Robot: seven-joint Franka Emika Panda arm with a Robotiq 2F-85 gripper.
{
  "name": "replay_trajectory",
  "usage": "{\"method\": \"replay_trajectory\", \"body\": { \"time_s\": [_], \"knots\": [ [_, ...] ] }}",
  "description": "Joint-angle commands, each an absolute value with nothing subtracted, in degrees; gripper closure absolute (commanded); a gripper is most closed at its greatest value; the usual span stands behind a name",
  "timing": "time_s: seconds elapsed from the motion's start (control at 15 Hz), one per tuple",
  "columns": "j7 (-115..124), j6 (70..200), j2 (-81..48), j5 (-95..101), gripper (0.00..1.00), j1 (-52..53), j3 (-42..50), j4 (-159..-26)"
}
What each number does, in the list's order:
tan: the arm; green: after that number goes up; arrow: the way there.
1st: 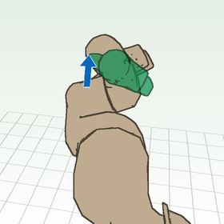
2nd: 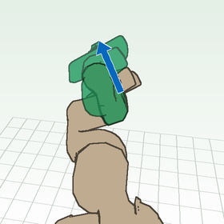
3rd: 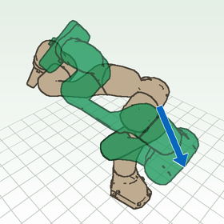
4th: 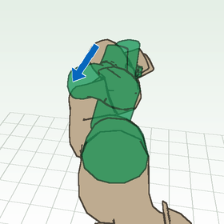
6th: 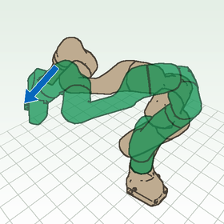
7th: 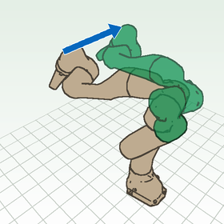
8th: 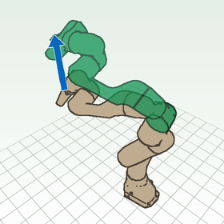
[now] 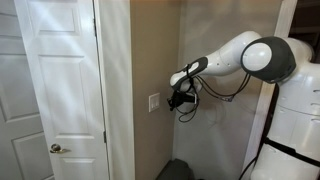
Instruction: Turn off the light
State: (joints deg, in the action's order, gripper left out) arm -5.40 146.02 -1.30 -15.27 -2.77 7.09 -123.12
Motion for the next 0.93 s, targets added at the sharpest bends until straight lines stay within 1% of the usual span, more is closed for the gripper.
{"method": "replay_trajectory", "body": {
  "time_s": [0.0,0.27,0.87],
  "knots": [
    [-9.07,145.45,-5.92,-20.48,1.00,-3.57,5.09,-117.18],
    [-8.24,141.59,-7.69,-21.91,1.00,-4.13,3.54,-113.85],
    [-9.33,140.01,-7.36,-25.14,1.00,-4.17,1.70,-112.79]
  ]
}}
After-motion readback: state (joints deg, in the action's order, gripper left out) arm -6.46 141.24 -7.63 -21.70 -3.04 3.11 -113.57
